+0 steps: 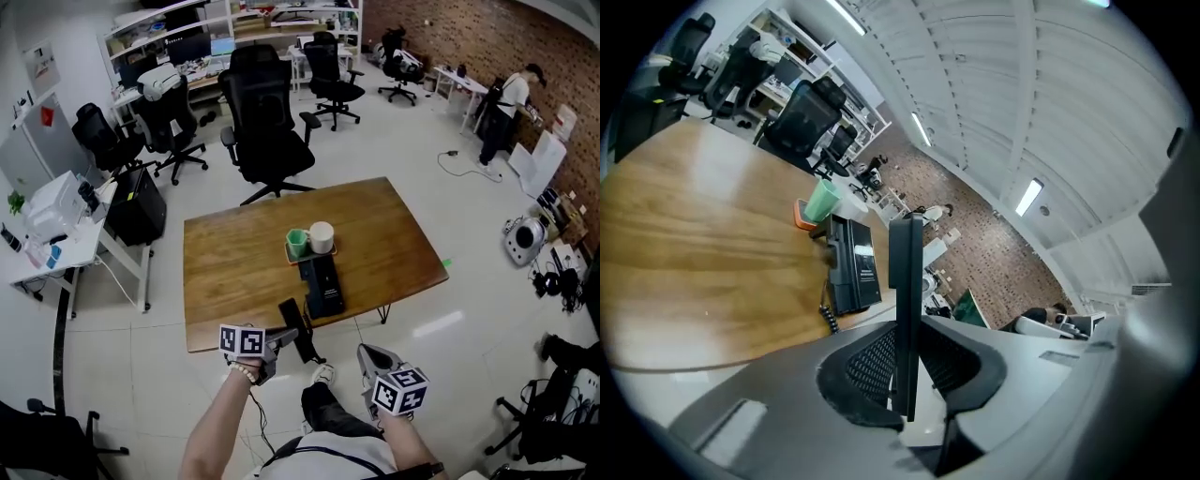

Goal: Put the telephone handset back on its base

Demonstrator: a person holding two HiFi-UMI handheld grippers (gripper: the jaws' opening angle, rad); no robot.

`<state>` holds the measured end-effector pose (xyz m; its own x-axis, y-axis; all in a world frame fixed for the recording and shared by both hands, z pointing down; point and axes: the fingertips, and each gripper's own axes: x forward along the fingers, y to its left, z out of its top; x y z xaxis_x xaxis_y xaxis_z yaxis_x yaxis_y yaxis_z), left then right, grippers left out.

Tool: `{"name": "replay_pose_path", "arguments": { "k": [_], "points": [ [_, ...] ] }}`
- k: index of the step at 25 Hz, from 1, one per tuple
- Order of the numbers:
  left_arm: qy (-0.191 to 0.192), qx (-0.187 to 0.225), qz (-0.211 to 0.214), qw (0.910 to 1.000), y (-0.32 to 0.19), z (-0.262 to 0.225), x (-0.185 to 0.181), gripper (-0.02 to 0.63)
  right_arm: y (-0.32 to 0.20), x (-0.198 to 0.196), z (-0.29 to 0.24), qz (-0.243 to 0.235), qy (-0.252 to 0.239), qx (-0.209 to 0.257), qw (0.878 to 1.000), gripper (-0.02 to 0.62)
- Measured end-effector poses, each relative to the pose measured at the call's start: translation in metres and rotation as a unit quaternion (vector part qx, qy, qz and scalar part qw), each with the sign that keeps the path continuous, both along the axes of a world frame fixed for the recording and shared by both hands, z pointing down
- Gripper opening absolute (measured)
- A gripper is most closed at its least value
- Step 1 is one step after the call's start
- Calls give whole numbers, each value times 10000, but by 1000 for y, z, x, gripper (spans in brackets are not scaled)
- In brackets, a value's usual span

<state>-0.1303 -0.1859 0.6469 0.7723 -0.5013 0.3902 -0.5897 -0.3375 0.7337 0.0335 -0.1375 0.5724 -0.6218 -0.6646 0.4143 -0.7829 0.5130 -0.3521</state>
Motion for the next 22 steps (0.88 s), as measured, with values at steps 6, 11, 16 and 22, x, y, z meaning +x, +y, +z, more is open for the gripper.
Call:
{"name": "replay_pose_path", "arguments": {
  "k": [6, 11, 16, 22],
  "points": [
    [-33, -261, 279, 9993, -43, 27, -4, 71, -30, -7, 7, 73, -10, -47, 10000, 9],
    [115, -451, 455, 9979, -74, 42, 0, 71, -56, -16, 11, 38, 20, -130, 9999, 9],
    [306, -563, 637, 9959, -102, 51, 8, 71, -85, -24, 19, -15, 152, -201, 9997, 9],
    [622, -651, 756, 9931, -127, 59, 10, 71, -119, -34, 15, -16, 194, -218, 9996, 9]
  ]
}}
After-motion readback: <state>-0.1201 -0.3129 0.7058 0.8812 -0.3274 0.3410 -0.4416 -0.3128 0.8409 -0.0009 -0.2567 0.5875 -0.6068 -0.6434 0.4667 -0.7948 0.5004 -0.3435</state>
